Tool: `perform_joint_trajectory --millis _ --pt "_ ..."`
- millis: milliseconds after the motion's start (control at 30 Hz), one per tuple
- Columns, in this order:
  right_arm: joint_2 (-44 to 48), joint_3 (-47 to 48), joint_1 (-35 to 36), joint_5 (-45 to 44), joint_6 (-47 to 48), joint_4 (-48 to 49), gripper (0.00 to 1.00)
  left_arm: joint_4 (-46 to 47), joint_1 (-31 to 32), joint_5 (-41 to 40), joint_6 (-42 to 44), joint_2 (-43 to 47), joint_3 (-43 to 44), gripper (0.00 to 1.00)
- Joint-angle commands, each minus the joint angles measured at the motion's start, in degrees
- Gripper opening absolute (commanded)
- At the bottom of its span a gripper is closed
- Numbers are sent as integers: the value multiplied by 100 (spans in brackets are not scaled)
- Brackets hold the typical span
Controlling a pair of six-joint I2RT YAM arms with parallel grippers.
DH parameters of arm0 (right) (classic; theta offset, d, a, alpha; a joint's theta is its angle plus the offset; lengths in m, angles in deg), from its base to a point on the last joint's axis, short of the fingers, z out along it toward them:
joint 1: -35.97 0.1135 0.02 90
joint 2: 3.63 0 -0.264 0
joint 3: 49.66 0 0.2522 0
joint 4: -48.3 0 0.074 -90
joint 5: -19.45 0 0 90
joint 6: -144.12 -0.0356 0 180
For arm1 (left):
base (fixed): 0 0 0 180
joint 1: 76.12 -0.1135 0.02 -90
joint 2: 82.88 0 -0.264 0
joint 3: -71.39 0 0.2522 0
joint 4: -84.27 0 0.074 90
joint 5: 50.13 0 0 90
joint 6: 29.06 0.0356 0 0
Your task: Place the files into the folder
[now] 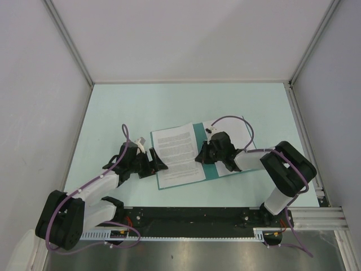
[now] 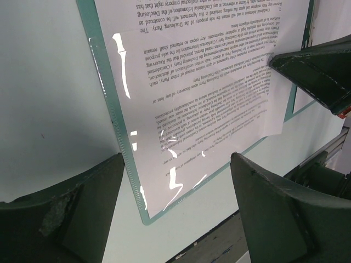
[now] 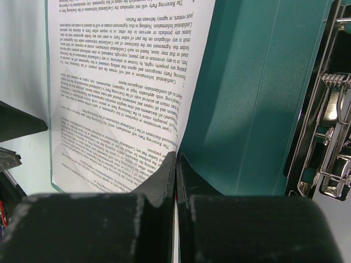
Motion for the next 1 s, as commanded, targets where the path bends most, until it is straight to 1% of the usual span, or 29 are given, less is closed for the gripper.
perform_joint_trajectory --millis 0,67,267,533,633,800,967 --pt "175 -175 146 -275 -306 200 0 -384 40 -153 52 15 -48 86" --pt "201 -219 173 -372 -332 244 0 -375 40 -144 43 23 -57 86" --pt "140 -219 173 -205 -149 332 0 -366 40 -144 52 15 -57 86" --pt "-264 -219 -170 638 283 798 0 -349 40 -144 52 15 -83 86" --pt "-300 -210 -223 770 327 851 0 -366 40 -152 43 23 -74 86" --pt "-361 -219 -135 841 257 912 0 -367 40 -153 25 50 -57 86" --pt "-239 -219 -21 648 160 754 0 -402 40 -153 25 67 -30 86"
